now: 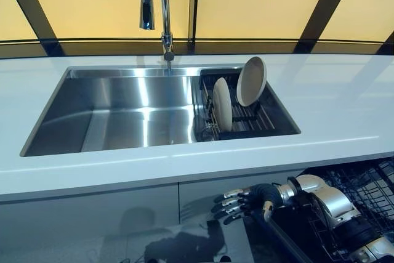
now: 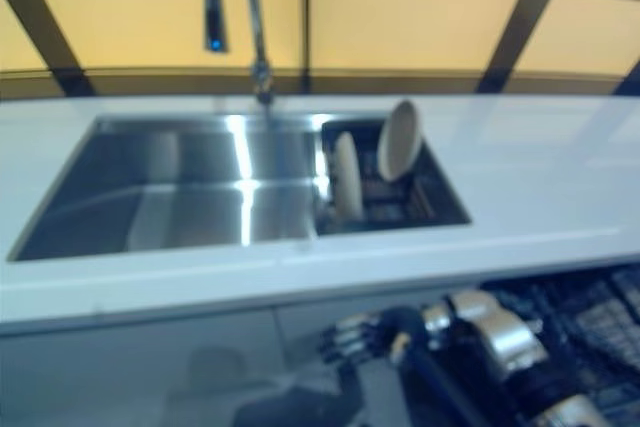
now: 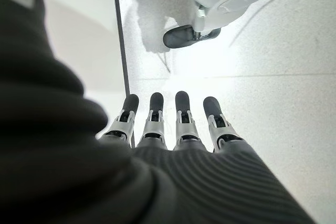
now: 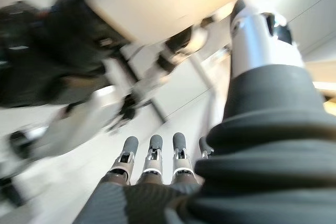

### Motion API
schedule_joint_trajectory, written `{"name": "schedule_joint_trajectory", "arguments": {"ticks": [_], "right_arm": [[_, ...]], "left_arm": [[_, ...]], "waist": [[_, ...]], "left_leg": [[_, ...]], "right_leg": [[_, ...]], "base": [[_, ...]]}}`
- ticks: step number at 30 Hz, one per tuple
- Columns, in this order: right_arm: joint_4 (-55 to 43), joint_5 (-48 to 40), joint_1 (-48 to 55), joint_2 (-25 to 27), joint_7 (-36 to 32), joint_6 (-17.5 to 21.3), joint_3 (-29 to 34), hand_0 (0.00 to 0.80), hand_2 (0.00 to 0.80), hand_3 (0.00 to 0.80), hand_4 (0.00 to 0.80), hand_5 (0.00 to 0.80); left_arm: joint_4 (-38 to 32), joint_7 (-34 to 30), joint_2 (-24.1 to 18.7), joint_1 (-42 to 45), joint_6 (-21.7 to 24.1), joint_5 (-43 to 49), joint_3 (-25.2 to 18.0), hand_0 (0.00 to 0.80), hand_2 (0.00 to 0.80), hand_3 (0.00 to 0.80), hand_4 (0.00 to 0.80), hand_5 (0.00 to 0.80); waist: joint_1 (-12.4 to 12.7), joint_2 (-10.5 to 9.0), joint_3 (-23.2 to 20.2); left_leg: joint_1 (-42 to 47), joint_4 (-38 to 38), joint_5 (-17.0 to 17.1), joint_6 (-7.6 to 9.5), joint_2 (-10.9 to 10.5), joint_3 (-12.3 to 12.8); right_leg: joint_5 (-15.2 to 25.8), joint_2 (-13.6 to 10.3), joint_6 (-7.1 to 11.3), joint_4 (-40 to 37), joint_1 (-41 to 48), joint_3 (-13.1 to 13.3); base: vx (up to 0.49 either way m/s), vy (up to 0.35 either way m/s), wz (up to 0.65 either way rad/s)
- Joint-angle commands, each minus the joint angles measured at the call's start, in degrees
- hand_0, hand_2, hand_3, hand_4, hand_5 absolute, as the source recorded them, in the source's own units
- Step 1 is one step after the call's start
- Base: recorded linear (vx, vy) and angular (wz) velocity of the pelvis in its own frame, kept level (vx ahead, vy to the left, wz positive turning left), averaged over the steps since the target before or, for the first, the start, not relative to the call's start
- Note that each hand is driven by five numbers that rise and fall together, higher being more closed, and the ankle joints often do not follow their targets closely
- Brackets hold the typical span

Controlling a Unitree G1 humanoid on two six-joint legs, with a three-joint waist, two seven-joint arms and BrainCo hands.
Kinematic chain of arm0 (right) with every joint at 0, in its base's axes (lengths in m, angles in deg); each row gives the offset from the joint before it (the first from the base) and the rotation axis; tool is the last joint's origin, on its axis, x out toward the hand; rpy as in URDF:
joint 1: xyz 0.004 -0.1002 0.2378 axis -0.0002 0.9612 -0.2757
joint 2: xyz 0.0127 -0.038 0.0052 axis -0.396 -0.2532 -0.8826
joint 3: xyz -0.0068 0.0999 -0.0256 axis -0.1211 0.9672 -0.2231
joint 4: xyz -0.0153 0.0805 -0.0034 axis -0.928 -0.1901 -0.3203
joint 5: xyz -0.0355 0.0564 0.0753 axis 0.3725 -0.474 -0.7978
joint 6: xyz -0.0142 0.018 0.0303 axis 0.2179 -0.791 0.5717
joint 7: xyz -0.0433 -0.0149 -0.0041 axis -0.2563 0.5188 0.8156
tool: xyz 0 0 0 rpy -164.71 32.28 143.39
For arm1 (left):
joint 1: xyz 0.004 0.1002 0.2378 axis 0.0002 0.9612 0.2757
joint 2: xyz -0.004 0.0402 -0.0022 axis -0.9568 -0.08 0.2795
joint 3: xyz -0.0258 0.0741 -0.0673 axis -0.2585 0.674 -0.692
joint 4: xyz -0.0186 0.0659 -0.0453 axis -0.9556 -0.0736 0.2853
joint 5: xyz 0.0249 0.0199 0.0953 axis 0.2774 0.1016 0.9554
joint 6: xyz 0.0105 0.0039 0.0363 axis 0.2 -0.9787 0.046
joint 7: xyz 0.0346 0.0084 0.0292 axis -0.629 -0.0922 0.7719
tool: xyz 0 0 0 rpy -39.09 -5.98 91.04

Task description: Take plates into dishwasher

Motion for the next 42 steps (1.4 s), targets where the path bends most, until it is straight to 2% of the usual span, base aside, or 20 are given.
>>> {"name": "schedule_joint_trajectory", "arguments": {"ticks": [1,2,6,7,9,11,12,15,17,20,21,26,27,28,30,33,37,42], "right_arm": [[-4.60,-14.68,-6.67,-3.74,3.24,-1.57,2.97,0.000,0.000,0.000,0.000,0.000],[-4.64,-16.34,-7.68,-4.25,5.14,-2.05,4.29,0.000,0.000,0.000,0.000,0.000],[-1.61,-27.50,-11.43,-2.74,18.68,2.04,10.42,0.000,0.000,0.000,0.000,0.000],[0.80,-30.02,-12.78,-2.18,23.13,3.81,14.08,0.000,0.000,0.000,0.000,0.000],[3.20,-29.66,-13.91,-1.31,24.76,4.28,16.59,0.000,0.000,0.000,0.000,0.000],[7.04,-27.94,-16.11,2.59,29.60,5.85,20.15,0.000,0.000,0.000,0.000,0.000],[10.38,-27.48,-18.33,6.52,31.19,7.06,21.73,0.000,0.000,0.000,0.000,0.000],[15.45,-29.07,-22.33,12.31,32.64,8.45,22.38,0.000,0.000,0.000,0.000,0.000],[18.59,-29.44,-26.21,16.80,36.56,10.50,22.42,0.000,0.000,0.000,0.000,0.000],[22.04,-27.50,-30.15,21.90,44.97,12.32,21.73,0.000,0.000,0.000,0.000,0.000],[24.34,-27.16,-32.41,24.35,49.95,12.01,21.19,0.000,0.000,0.000,0.000,0.000],[29.59,-20.74,-37.94,29.44,67.93,11.99,19.94,0.000,0.000,0.000,0.000,0.000],[31.28,-18.26,-39.98,30.28,72.48,13.75,18.93,0.000,0.000,0.000,0.000,0.000],[32.38,-18.60,-41.86,30.87,72.59,13.44,17.63,0.000,0.000,0.000,0.000,0.000],[33.64,-17.96,-46.89,31.73,77.01,10.55,13.16,0.000,0.000,0.000,0.000,0.000],[38.09,-11.69,-54.94,32.37,78.52,7.44,5.45,0.000,0.000,0.000,0.000,0.000],[41.63,0.01,-66.59,30.53,77.65,0.53,-7.54,0.000,0.000,0.000,0.000,0.000],[50.26,14.54,-80.32,27.38,71.88,0.66,-22.55,0.000,0.000,0.000,0.000,0.000]], "left_arm": [[4.87,-0.30,-1.00,-2.99,1.43,3.45,0.11,0.000,0.000,0.000,0.000,0.000],[5.19,-0.39,-0.88,-2.94,1.59,3.70,0.04,0.000,0.000,0.000,0.000,0.000],[6.08,-0.45,-0.21,-2.16,2.54,4.49,-0.65,0.000,0.000,0.000,0.000,0.000],[6.42,-0.38,0.10,-1.65,3.11,4.68,-0.97,0.000,0.000,0.000,0.000,0.000],[6.68,-0.24,0.31,-1.56,3.49,4.79,-1.26,0.000,0.000,0.000,0.000,0.000],[6.69,-0.01,0.45,-1.61,3.40,4.58,-1.44,0.000,0.000,0.000,0.000,0.000],[6.84,0.39,0.46,-1.81,3.40,3.81,-1.17,0.000,0.000,0.000,0.000,0.000],[7.37,0.35,0.23,-2.24,3.63,3.20,-1.29,0.000,0.000,0.000,0.000,0.000],[7.55,0.36,0.03,-2.24,3.79,2.83,-1.21,0.000,0.000,0.000,0.000,0.000],[7.52,0.47,-0.13,-1.80,4.23,2.19,-1.18,0.000,0.000,0.000,0.000,0.000],[7.60,0.50,-0.18,-1.68,4.22,1.69,-1.17,0.000,0.000,0.000,0.000,0.000],[7.66,1.21,-0.42,-2.10,3.30,0.02,-0.49,0.000,0.000,0.000,0.000,0.000],[7.74,1.51,-0.39,-2.34,3.20,-0.17,-0.12,0.000,0.000,0.000,0.000,0.000],[7.87,1.58,-0.34,-2.35,3.37,-0.17,0.07,0.000,0.000,0.000,0.000,0.000],[7.66,1.59,-0.76,-2.83,2.84,-0.05,0.55,0.000,0.000,0.000,0.000,0.000],[7.07,2.06,-0.74,-3.51,2.00,0.17,1.35,0.000,0.000,0.000,0.000,0.000],[5.76,2.98,-0.30,-3.62,0.16,0.51,2.54,0.000,0.000,0.000,0.000,0.000],[5.38,3.23,0.19,-2.90,-1.54,2.05,4.25,0.000,0.000,0.000,0.000,0.000]], "waist": [[1.14,-1.41,-1.32],[1.18,-1.37,-1.47],[1.12,-1.19,-2.21],[0.96,-1.10,-2.58],[0.83,-1.08,-2.70],[0.34,-1.19,-2.76],[-0.04,-1.39,-2.77],[-0.39,-1.62,-2.60],[-0.60,-1.92,-2.43],[-0.76,-2.40,-2.21],[-0.93,-2.51,-2.14],[-1.56,-2.88,-2.03],[-1.47,-3.06,-1.98],[-1.41,-3.08,-1.94],[-1.06,-3.31,-1.86],[-0.49,-3.58,-1.85],[0.78,-3.93,-1.76],[3.17,-4.46,-1.52]], "left_leg": [[0.24,-0.09,-1.52,2.10,-0.32,-0.70],[0.34,-0.09,-1.65,2.08,-0.31,-0.78],[0.74,-0.09,-2.06,1.99,-0.39,-1.15],[0.89,-0.09,-2.27,1.98,-0.39,-1.24],[0.98,-0.09,-2.37,1.95,-0.45,-1.30],[1.18,-0.09,-2.49,1.90,-0.45,-1.07],[1.26,-0.09,-2.56,1.86,-0.52,-0.91],[1.42,-0.09,-2.62,1.73,-0.57,-0.74],[1.64,-0.09,-2.61,1.62,-0.64,-0.74],[1.75,-0.09,-2.55,1.59,-0.76,-0.80],[1.87,-0.09,-2.49,1.56,-0.78,-0.76],[1.70,-0.09,-2.17,1.42,-0.86,-0.59],[1.64,-0.09,-2.04,1.47,-0.95,-0.67],[1.62,-0.09,-1.97,1.50,-1.00,-0.75],[1.47,-0.09,-1.73,1.36,-1.09,-0.94],[1.25,-0.09,-1.55,1.20,-1.28,-1.20],[0.58,-0.09,-0.87,1.03,-1.57,-1.81],[-0.86,-0.09,-0.14,0.88,-1.78,-2.81]], "right_leg": [[0.24,-2.21,2.54,0.24,0.63,0.18],[0.15,-2.19,2.52,0.21,0.73,0.21],[-0.14,-1.98,2.40,0.11,1.15,0.38],[-0.30,-1.91,2.42,0.11,1.26,0.51],[-0.35,-1.81,2.39,0.11,1.30,0.67],[-0.35,-1.73,2.32,0.14,1.37,0.75],[-0.42,-1.60,2.22,0.22,1.32,1.01],[-0.43,-1.44,2.12,0.36,1.30,1.14],[-0.57,-1.24,1.93,0.49,1.49,1.32],[-0.57,-0.97,1.70,0.53,1.72,1.41],[-0.49,-0.86,1.64,0.49,1.85,1.48],[-0.27,-0.48,1.49,0.43,1.79,1.90],[-0.15,-0.39,1.48,0.35,1.77,2.01],[-0.08,-0.35,1.49,0.30,1.74,2.11],[-0.03,-0.23,1.40,0.27,1.79,1.96],[0.03,-0.20,1.40,0.10,1.87,1.65],[0.33,-0.27,1.43,0.10,1.62,1.06],[0.75,-0.28,1.74,0.10,0.82,-0.04]], "base": [[0.000,0.000,0.00],[0.000,0.000,0.00],[0.019,0.013,-0.01],[0.033,0.019,0.01],[0.016,0.008,0.00],[0.000,0.000,0.00],[0.000,0.000,0.00],[0.000,0.001,-0.06],[0.016,0.002,-0.11],[0.010,0.000,-0.06],[0.000,0.000,0.00],[0.000,0.000,0.00],[0.000,0.000,0.00],[0.015,-0.010,-0.05],[0.033,-0.007,-0.09],[0.047,0.000,-0.09],[0.075,0.009,0.01],[0.089,-0.021,0.03]]}}
